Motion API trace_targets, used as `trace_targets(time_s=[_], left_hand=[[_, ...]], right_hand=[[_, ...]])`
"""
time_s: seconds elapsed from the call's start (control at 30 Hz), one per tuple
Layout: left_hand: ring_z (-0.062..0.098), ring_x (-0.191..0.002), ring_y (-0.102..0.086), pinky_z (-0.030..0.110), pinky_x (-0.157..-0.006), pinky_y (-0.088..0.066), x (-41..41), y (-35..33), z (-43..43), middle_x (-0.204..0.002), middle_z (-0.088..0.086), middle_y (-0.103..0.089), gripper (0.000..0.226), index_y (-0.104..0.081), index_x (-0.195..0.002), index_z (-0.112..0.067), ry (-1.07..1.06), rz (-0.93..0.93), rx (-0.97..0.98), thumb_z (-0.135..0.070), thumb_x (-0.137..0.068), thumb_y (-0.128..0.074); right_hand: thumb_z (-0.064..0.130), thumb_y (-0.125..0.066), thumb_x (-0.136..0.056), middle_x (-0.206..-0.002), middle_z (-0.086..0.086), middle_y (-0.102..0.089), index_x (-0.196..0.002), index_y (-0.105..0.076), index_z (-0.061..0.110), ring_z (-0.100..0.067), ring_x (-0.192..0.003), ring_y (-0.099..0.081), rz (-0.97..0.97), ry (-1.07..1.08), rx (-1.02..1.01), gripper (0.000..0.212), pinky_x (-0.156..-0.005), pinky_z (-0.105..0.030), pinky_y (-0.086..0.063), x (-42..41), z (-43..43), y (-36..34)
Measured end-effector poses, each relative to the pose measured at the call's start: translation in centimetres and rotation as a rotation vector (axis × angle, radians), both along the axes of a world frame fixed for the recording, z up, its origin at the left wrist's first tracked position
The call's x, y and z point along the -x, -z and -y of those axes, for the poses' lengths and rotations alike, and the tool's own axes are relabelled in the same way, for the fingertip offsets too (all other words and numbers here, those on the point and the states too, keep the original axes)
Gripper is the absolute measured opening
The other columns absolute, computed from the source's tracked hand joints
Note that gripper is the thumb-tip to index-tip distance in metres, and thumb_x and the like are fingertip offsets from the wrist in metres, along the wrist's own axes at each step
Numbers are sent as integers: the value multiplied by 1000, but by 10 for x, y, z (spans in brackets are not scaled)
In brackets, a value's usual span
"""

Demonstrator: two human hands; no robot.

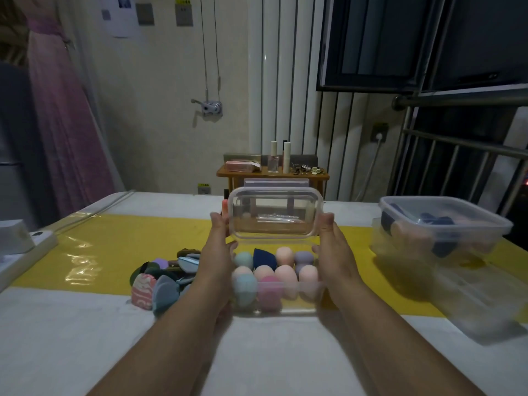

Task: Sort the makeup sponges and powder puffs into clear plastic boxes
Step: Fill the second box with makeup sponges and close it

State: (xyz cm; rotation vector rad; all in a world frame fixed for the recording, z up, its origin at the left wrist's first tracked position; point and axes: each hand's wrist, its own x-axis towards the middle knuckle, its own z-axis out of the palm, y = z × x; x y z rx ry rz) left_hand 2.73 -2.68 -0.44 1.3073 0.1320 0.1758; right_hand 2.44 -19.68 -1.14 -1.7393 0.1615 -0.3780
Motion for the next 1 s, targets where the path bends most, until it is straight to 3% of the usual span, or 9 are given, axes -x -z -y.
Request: trace_targets(time_s=[0.1,0.17,0.23,0.37,0.5,0.67,0.73,0.87,1.0], left_hand=[[25,-115,-58,43,-95,-48,1,-2,-7,-109,2,-67,57,-67,-96,-24,-44,-22,52,-63,-98,-25],[27,-115,-58,50,-97,-47,-1,-6,-14,-113,7,-66,57,-66,-89,-17,-59,-96,33,-62,-98,-32],[33,-117,-57,50,-98,-47,-2,-12,-18,-116,13,-63,42,-63,-86,-12,-44,-212,-14,-48,-99,-45],[34,-88,-59,38,-64,-47,-4,-5,-18,-101,17,-59,6,-63,-92,-11,-30,-248,-142,-13,-90,-57],[34,-94,-60,38,-68,-48,-7,7,-20,-100,14,-64,14,-69,-91,-15,-46,-168,-204,-6,-86,-61],[28,-93,-61,33,-65,-47,-7,10,-21,-99,9,-65,13,-71,-93,-16,-69,-141,-246,-8,-90,-61],[28,-93,-61,35,-66,-50,-8,9,-21,-99,9,-65,13,-71,-93,-16,-77,-143,-254,-8,-90,-61],[28,-94,-62,45,-85,-56,-5,9,-20,-100,9,-65,17,-69,-92,-18,-84,-152,-303,-4,-89,-60],[28,-91,-63,46,-85,-57,-3,8,-20,-98,7,-65,21,-70,-95,-19,-58,-134,-367,-3,-92,-56]], right_hand=[[83,-27,-77,-140,-1,-54,-140,-48,26,-27,-123,-56,-13,13,-276,88,-104,-40,-44,2,3,-2],[66,-33,-94,-115,-3,-65,-114,-62,18,-26,-110,-62,-38,26,-385,59,-96,-41,-51,4,8,-5],[55,-43,-99,-93,-3,-68,-88,-65,17,-24,-90,-65,-95,36,-375,45,-82,-42,-54,6,13,-5],[19,-61,-91,-85,-2,-69,-81,-71,17,-25,-86,-63,-58,55,-257,15,-70,-35,-48,5,15,3],[6,-62,-87,-86,-2,-67,-82,-71,20,-23,-82,-61,-51,86,-148,17,-67,-35,-48,6,13,7],[9,-64,-85,-102,2,-70,-89,-69,27,-20,-96,-64,-66,138,-33,19,-89,-44,-55,4,12,11],[9,-64,-86,-107,2,-70,-93,-69,28,-19,-99,-63,-61,146,-17,21,-90,-42,-54,4,11,11],[2,-60,-85,-116,0,-67,-104,-71,26,-20,-103,-60,-80,152,52,33,-86,-33,-52,6,9,9],[4,-56,-90,-128,-1,-64,-112,-73,22,-21,-116,-57,-60,143,170,32,-92,-29,-46,7,8,9]])
